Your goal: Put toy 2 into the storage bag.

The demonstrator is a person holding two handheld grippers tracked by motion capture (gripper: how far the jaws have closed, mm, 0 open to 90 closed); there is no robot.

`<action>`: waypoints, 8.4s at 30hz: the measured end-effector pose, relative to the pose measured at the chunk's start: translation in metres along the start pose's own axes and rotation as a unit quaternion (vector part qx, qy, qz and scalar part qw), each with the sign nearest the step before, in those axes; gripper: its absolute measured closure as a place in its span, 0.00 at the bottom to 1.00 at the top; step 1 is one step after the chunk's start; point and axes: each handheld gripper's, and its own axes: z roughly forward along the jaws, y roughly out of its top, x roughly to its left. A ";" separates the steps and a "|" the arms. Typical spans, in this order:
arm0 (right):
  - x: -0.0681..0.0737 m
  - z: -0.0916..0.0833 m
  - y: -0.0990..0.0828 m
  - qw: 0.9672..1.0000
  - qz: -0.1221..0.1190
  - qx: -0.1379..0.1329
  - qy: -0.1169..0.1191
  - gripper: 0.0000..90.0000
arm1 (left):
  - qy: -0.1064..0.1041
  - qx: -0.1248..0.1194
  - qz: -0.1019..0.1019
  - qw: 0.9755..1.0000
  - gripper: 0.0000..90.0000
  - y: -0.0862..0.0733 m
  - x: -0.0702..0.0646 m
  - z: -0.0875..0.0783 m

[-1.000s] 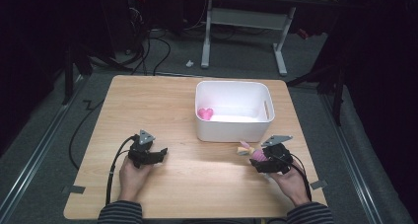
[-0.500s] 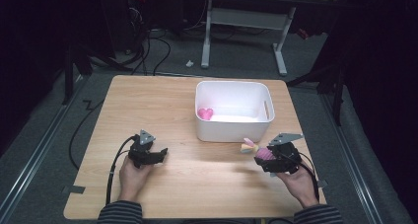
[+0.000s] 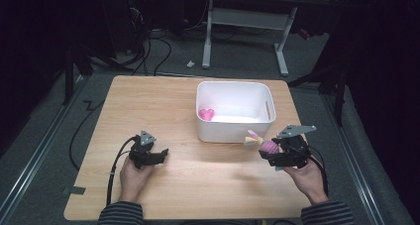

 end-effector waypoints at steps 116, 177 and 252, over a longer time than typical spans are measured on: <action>-0.029 0.063 0.109 1.000 0.001 -0.006 0.023 0.33 | -0.001 -0.001 -0.003 1.000 0.32 0.000 0.000 0.000; -0.036 -0.075 -0.010 0.987 0.079 -0.133 -0.040 0.37 | 0.000 -0.001 -0.002 1.000 0.32 0.000 0.000 0.000; -0.025 0.038 -0.060 0.990 0.129 -0.054 -0.006 0.39 | 0.001 0.000 -0.001 1.000 0.32 0.000 0.000 0.000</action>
